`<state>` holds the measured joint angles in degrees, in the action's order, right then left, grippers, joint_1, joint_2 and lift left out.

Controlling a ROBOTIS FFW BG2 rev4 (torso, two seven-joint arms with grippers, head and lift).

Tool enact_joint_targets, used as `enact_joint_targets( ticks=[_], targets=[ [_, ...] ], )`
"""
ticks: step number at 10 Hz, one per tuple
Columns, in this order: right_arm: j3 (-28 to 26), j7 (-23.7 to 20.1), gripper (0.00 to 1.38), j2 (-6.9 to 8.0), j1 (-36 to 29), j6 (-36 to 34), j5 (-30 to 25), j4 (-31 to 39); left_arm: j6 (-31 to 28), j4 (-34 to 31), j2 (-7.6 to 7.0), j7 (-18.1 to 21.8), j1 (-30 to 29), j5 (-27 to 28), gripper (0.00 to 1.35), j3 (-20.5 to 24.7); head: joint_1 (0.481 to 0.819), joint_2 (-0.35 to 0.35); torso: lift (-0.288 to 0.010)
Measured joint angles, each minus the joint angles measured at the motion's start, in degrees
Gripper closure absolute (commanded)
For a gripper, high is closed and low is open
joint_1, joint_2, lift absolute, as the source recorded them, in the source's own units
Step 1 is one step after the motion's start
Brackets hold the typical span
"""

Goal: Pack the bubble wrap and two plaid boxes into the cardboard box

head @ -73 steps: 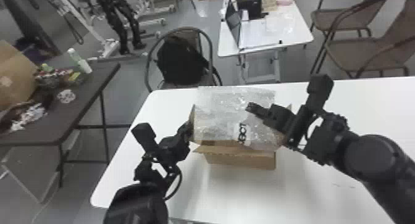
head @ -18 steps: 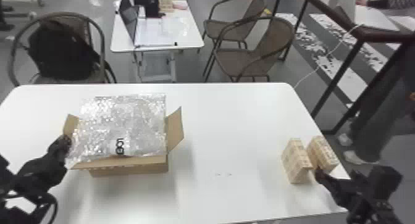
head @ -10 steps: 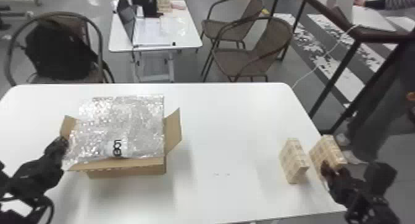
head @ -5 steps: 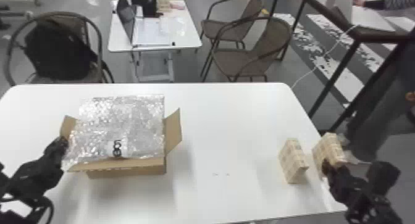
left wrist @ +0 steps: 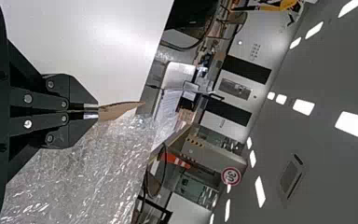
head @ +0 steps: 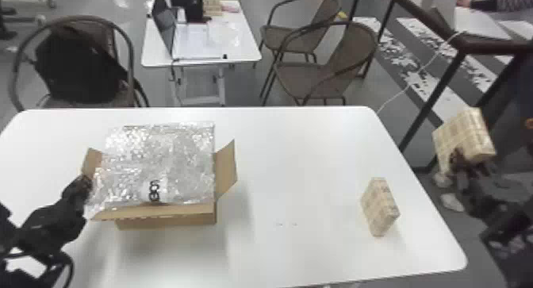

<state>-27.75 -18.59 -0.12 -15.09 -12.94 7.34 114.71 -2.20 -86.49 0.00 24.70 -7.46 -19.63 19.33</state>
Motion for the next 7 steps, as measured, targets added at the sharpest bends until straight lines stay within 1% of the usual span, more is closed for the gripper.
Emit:
enact_joint_targets(
  ticks=[1, 2, 3, 4, 5, 7],
  targets=[
    [1.8, -0.1, 0.90, -1.40, 1.8, -3.2, 2.7, 3.7, 0.0, 0.0, 0.00, 0.0, 0.0, 0.1, 1.22, 0.1, 0.695, -0.089, -0.071],
    [5.8, -0.1, 0.90, -4.14, 4.3, -5.4, 6.3, 4.8, 0.0, 0.1, 0.00, 0.0, 0.1, 0.2, 1.22, 0.0, 0.695, -0.045, -0.071],
    [10.9, -0.4, 0.90, -6.97, 7.4, -7.7, 9.4, 4.8, 0.0, 0.1, 0.00, 0.0, 0.3, 0.3, 1.22, -0.1, 0.695, 0.015, -0.071],
    [15.6, -1.9, 0.90, -8.82, 10.5, -9.4, 12.4, 3.7, 0.0, 0.1, 0.00, 0.0, 0.4, 0.4, 1.22, -0.2, 0.695, 0.048, -0.071],
    [20.3, -5.5, 0.90, -9.72, 14.0, -10.9, 14.9, 1.3, 0.0, 0.2, 0.00, 0.0, 0.5, 0.5, 1.22, -0.2, 0.693, 0.111, -0.071],
    [28.8, -10.3, 0.90, -10.64, 20.7, -13.5, 17.3, -3.8, 0.0, 0.3, 0.00, 0.0, 0.6, 0.6, 1.22, -0.3, 0.680, 0.206, -0.071]
  ],
)
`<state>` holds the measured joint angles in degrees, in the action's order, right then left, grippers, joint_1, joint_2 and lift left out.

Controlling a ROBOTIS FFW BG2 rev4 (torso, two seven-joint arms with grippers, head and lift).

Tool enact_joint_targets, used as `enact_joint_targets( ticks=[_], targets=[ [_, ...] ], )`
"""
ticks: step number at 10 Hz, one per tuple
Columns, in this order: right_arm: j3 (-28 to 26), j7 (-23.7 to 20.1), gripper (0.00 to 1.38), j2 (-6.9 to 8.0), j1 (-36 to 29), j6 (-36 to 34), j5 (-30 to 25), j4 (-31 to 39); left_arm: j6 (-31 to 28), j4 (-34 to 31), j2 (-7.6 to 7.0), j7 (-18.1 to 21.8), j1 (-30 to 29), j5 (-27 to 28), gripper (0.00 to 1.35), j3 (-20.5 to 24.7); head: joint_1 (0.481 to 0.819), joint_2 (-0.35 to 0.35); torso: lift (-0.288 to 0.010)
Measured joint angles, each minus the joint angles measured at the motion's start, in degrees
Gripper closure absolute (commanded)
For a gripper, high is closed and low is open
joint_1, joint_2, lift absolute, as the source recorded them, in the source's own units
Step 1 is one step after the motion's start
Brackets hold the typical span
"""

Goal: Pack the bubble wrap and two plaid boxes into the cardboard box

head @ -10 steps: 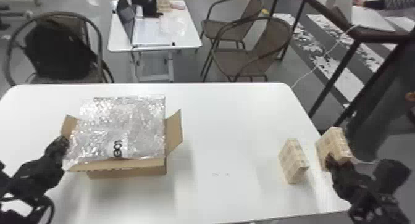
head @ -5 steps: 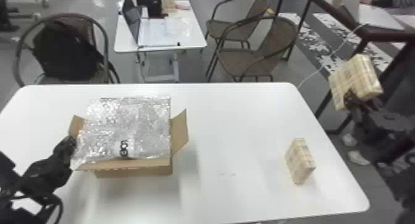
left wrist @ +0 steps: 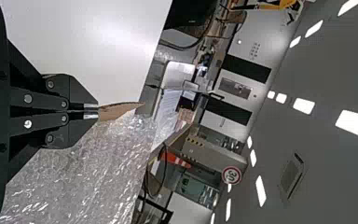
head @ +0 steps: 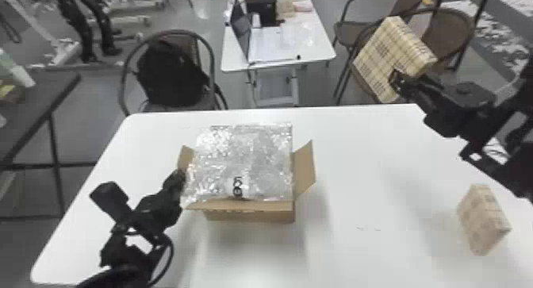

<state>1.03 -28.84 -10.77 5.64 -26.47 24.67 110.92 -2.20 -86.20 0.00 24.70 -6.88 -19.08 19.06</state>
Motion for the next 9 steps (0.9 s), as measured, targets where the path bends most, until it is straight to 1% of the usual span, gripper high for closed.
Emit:
enact_joint_targets(
  ticks=[1, 2, 3, 4, 5, 6, 7, 8, 9],
  targets=[
    [3.1, -2.4, 0.90, -0.23, 2.4, -1.2, 0.4, -2.5, 0.0, 0.0, 0.00, 0.0, 0.1, 0.1, 1.22, -0.1, 0.680, 0.227, -0.071],
    [6.4, -5.5, 0.90, -0.05, 5.3, -2.9, 0.2, -6.5, 0.0, 0.1, 0.00, 0.0, 0.1, 0.1, 1.22, -0.1, 0.685, 0.263, -0.071],
    [9.0, -9.4, 0.90, 0.62, 7.9, -4.6, -0.4, -11.2, 0.0, 0.2, 0.00, 0.0, 0.2, 0.1, 1.22, -0.1, 0.695, 0.293, -0.071],
    [11.2, -13.5, 0.90, 1.51, 10.4, -6.1, -1.3, -16.4, 0.0, 0.3, 0.00, 0.0, 0.4, 0.1, 1.22, -0.3, 0.695, 0.318, -0.071],
    [13.2, -16.5, 0.90, 2.17, 12.5, -6.9, -1.7, -21.6, 0.0, 0.6, 0.00, 0.0, 0.6, 0.1, 1.22, -0.5, 0.695, 0.328, -0.071],
    [14.7, -18.0, 0.90, 2.67, 13.8, -7.2, -2.7, -25.3, 0.0, 0.7, 0.00, 0.0, 0.7, 0.1, 1.22, -0.7, 0.695, 0.341, -0.071],
    [16.2, -21.4, 0.86, 3.31, 15.4, -7.1, -5.4, -29.6, 0.1, 0.9, 0.00, 0.0, 0.7, 0.0, 1.22, -0.8, 0.695, 0.350, -0.071],
    [17.4, -23.6, 0.54, 3.94, 17.1, -6.1, -7.4, -34.3, 0.1, 1.0, 0.00, 0.0, 0.7, 0.0, 1.22, -0.8, 0.695, 0.350, -0.071],
    [18.0, -24.7, 0.26, 4.51, 18.1, -4.6, -8.4, -37.7, 0.1, 1.1, 0.00, 0.0, 0.8, 0.0, 1.22, -1.0, 0.695, 0.350, -0.071]
  ],
)
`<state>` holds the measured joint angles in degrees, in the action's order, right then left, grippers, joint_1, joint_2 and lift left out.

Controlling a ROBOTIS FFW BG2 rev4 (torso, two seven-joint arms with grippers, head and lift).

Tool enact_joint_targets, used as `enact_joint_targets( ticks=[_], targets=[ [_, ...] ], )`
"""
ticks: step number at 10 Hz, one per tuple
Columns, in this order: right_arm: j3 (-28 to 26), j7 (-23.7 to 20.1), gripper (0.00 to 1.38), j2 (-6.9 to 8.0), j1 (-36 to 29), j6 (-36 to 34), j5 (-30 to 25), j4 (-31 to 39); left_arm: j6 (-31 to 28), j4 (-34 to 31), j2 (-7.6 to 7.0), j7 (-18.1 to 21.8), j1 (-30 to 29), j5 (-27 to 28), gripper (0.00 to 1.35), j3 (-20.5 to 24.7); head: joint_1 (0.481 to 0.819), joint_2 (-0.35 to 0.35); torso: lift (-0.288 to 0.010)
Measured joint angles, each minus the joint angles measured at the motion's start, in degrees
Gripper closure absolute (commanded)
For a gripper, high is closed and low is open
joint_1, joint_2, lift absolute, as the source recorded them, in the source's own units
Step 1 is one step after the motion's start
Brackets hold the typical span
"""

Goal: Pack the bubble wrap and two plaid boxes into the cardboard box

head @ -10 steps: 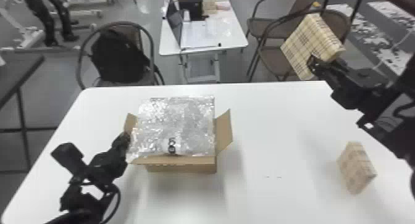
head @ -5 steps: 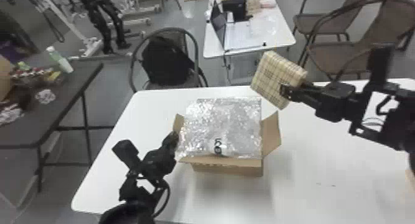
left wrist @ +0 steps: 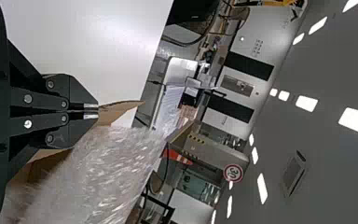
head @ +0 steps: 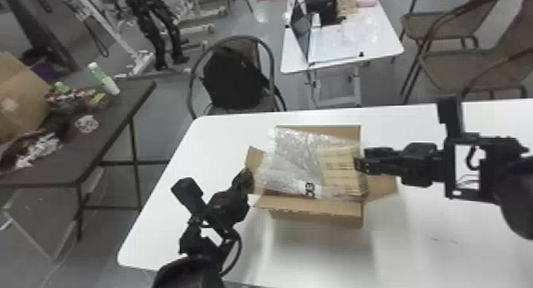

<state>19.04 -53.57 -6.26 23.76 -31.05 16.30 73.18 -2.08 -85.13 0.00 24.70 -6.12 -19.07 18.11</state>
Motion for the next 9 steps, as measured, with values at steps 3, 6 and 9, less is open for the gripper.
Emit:
enact_joint_targets(
  ticks=[3, 6, 9],
  targets=[
    [-1.9, -4.0, 0.12, 0.48, 0.6, 3.2, -0.7, -2.7, 0.2, 0.1, 0.00, 0.0, -0.2, -0.1, 1.22, 0.0, 0.695, 0.350, -0.071],
    [-9.2, 1.0, 0.12, -0.35, -6.6, 2.1, -5.1, 12.8, 0.6, 0.1, 0.00, 0.0, -0.2, -0.2, 1.22, -0.1, 0.695, 0.310, -0.071],
    [-17.1, 12.1, 0.12, -0.34, -20.0, 2.8, -10.6, 30.7, 1.0, 0.1, 0.00, 0.0, -0.4, -0.3, 1.22, 0.2, 0.695, 0.240, -0.071]
  ],
)
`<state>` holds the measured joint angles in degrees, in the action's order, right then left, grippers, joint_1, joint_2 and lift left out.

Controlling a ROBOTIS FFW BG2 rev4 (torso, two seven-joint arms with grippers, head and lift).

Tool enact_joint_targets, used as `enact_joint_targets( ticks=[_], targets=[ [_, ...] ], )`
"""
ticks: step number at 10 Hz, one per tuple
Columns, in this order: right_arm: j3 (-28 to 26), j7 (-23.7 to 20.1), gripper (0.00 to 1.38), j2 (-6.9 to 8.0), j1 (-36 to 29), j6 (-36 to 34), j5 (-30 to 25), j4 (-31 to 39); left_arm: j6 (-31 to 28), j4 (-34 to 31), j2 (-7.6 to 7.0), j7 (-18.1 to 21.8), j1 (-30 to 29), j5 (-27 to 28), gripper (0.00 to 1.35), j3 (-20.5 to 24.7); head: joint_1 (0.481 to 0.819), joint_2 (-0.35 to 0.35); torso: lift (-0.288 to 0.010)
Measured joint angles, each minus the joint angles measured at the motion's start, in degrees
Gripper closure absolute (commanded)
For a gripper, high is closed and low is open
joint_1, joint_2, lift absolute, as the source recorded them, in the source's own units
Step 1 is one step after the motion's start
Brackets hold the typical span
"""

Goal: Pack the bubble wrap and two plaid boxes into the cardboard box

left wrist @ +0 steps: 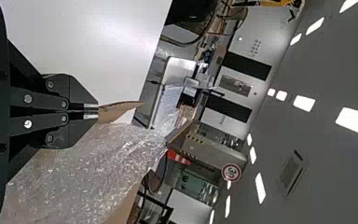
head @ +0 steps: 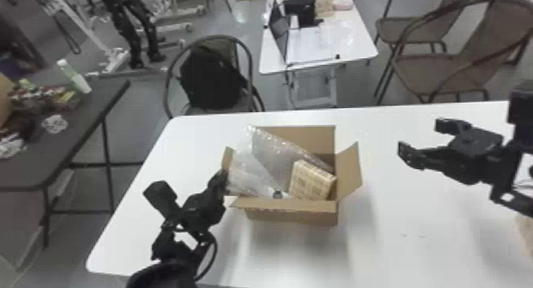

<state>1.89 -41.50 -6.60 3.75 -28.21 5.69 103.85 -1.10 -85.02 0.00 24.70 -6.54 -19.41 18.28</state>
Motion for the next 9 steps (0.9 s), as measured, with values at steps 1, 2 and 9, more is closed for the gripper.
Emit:
enact_joint_targets(
  ticks=[1, 2, 9],
  targets=[
    [-2.6, 3.1, 0.12, 0.50, -4.6, 2.5, -0.8, 3.8, 0.1, 0.0, 0.00, 0.0, 0.0, -0.1, 1.22, 0.0, 0.695, 0.211, -0.071],
    [-4.5, 9.1, 0.12, 1.05, -9.9, 6.4, -1.2, 7.5, 0.2, -0.1, 0.00, 0.0, -0.1, -0.2, 1.22, 0.1, 0.695, 0.180, -0.071],
    [-8.7, 34.1, 0.12, 4.37, -36.4, 27.4, 4.2, 12.6, 0.7, -0.3, 0.00, 0.2, -1.1, -0.8, 1.22, 0.7, 0.695, 0.080, -0.071]
  ],
)
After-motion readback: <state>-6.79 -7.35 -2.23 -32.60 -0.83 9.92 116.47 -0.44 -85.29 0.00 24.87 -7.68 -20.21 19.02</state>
